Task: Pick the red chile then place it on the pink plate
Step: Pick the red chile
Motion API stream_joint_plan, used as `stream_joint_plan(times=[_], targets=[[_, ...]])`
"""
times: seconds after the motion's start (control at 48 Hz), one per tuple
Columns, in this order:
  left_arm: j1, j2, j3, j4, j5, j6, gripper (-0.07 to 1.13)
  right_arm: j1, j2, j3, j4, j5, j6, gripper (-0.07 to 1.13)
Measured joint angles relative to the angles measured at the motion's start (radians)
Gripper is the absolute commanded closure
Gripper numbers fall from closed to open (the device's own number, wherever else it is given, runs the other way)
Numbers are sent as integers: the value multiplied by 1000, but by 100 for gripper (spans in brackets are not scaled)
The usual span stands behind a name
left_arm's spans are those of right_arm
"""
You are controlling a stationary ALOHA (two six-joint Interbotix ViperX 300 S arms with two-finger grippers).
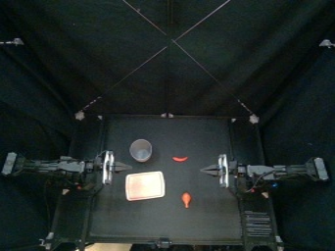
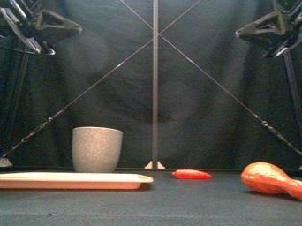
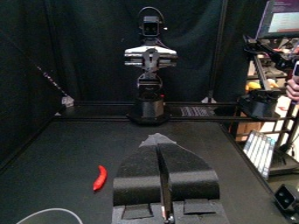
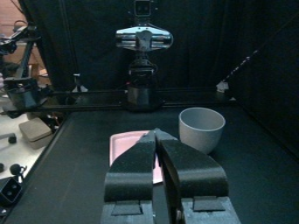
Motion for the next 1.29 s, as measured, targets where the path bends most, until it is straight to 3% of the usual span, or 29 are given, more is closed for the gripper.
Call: stream_joint_plan(times=[0.062, 0.229, 0.438, 0.625, 0.771, 0.896, 1.292], targets=[[5, -2, 2, 0, 8, 0, 113, -8, 9, -6, 6, 3, 3, 103], [18, 0, 3, 0, 17, 0, 109, -80, 127, -74, 52, 74, 23, 101], [20, -2, 3, 11, 17, 2, 108, -215, 393, -249, 32, 380, 12, 95], [20, -2, 8, 23, 17, 2, 108, -264, 578, -347, -43, 565, 11, 60], [20, -3, 11, 31, 17, 3, 108, -273, 706, -387, -77, 591, 8, 23], [20, -5, 12, 38, 15, 3, 108, -275, 802, -434, -94, 607, 3, 4], [29, -5, 20, 43, 17, 3, 108, -282, 1049, -629, -141, 719, 14, 4]])
